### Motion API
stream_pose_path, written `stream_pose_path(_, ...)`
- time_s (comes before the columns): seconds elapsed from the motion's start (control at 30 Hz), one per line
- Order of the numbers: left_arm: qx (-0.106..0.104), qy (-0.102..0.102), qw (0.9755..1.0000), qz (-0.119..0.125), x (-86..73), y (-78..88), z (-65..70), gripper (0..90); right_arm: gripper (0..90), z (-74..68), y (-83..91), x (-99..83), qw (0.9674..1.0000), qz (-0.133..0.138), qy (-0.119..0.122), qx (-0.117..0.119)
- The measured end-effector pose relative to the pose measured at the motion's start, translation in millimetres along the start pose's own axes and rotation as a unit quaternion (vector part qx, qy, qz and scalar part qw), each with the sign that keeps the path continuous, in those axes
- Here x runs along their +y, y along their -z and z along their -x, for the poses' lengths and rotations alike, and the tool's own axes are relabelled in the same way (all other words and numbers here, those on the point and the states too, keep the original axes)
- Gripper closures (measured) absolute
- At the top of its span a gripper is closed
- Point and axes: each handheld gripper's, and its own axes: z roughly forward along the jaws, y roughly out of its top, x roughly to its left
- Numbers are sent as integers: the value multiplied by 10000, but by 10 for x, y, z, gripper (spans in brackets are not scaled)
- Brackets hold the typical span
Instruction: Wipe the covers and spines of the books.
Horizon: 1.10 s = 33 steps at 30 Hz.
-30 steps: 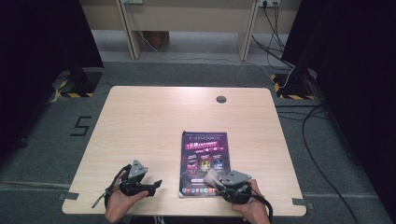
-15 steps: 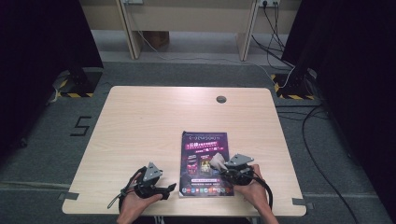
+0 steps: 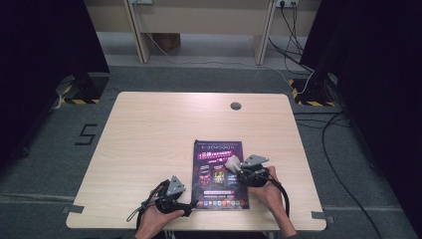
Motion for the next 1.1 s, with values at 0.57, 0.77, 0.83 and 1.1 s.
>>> stream_pose_path(0.57, 114, -213, 9997, -88, 19, -27, 34, 242, 748, 330, -316, 317, 9984, -76, -385, -414)
stream_pose_path(0.77, 99, -226, 9996, -104, 22, -28, 32, 248, 751, 489, -447, 456, 9960, -168, -615, -619)
stream_pose_path(0.83, 90, -221, 9997, -109, 23, -28, 31, 248, 753, 543, -486, 493, 9950, -166, -731, -667)
stream_pose_path(1.1, 66, -204, 9997, -91, 18, -31, 21, 247, 767, 628, -498, 608, 9938, -157, -620, -914)
